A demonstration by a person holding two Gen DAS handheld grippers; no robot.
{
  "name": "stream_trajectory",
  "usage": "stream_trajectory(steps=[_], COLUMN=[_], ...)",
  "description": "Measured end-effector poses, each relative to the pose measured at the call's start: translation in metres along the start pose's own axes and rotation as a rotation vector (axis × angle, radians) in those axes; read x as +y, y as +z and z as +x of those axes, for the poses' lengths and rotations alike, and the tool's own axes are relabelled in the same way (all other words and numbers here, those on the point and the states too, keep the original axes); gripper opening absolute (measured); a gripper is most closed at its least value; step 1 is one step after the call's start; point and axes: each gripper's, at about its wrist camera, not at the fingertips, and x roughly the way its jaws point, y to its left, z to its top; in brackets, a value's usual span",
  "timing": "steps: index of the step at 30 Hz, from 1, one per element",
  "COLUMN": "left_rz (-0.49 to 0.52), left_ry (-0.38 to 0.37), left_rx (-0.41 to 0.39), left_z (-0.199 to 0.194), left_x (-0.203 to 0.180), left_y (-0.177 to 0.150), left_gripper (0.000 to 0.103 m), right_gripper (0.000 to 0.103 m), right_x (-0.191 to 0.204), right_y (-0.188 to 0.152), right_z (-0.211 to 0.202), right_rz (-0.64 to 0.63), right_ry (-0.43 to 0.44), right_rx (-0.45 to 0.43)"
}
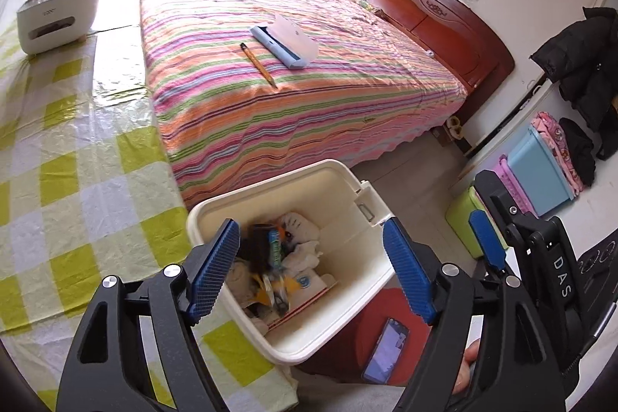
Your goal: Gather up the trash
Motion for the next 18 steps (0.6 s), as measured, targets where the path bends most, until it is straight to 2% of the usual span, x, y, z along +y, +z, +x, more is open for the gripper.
stream_trajectory(steps=[1,4,5,6,10,12,16,18], left_rz=[0.007,0.068,0.099,0.113,0.113,0.111,0.158,0.175], left_ry=[0.036,0.207,0.226,0.248,0.356,0.406,0.451,0.477], left_rx=[-0.018,-0.089,-0.123,-0.166,-0.272,-0.294,-0.355,-0.388], left_z=[-0.012,-0.055,-0.071,-0.087,-0.131,-0.144,-0.166,-0.173], left_x=[0.003,0.007,0.007,0.01,0.027,0.034,0.035,0.034], left_y=[-0.005,-0.024,-0.031,-0.039,-0.071,-0.08,-0.096,-0.102], left_gripper=[0.076,0.079,0.086,0.088,0.088,0.088,0.088,0.088], right_gripper=[0.066,0.072,0.075,0.076,0.081,0.081,0.083,0.084], right_x=[0.004,0.018,0.024,0.033,0.061,0.067,0.078,0.087], right_y=[-0.003,-0.017,-0.023,-0.029,-0.051,-0.06,-0.077,-0.085], right_z=[-0.003,-0.015,-0.02,-0.025,-0.042,-0.05,-0.07,-0.073], right_rz=[-0.033,-0.122,-0.157,-0.207,-0.378,-0.417,-0.458,-0.464], right_ry=[-0.003,0.017,0.022,0.024,0.093,0.104,0.128,0.137], right_rx=[0.012,0.058,0.061,0.062,0.064,0.057,0.012,0.024])
